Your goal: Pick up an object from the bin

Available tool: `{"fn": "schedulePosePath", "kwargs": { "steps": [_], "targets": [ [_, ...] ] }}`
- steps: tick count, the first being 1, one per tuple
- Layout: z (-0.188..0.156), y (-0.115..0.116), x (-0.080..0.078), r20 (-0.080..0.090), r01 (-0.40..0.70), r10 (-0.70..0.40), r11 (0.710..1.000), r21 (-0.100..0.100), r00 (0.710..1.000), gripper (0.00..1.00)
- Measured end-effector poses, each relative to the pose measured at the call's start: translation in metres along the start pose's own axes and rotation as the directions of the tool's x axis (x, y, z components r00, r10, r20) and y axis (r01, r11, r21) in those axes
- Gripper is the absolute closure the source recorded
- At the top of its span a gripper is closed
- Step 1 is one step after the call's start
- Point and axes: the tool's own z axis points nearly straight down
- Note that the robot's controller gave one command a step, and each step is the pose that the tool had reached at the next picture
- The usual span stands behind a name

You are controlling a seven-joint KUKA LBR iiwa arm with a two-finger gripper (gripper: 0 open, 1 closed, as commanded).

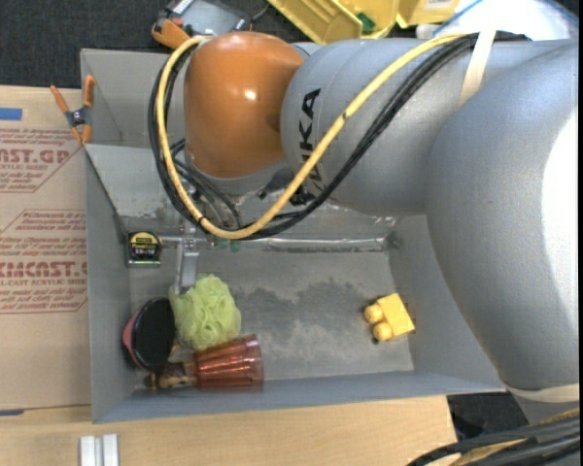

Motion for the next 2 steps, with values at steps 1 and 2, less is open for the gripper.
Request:
{"fn": "schedulePosePath", "kwargs": {
  "steps": [1, 2],
  "targets": [
    [0.0, 0.0, 0.0, 0.0, 0.0, 0.0, 1.0, 0.0, 1.0, 0.0],
    [0.035, -0.023, 0.067, -0.001, 0.425, -0.425, 0.905, 0.0, 0.905, 0.0]
  ]
}}
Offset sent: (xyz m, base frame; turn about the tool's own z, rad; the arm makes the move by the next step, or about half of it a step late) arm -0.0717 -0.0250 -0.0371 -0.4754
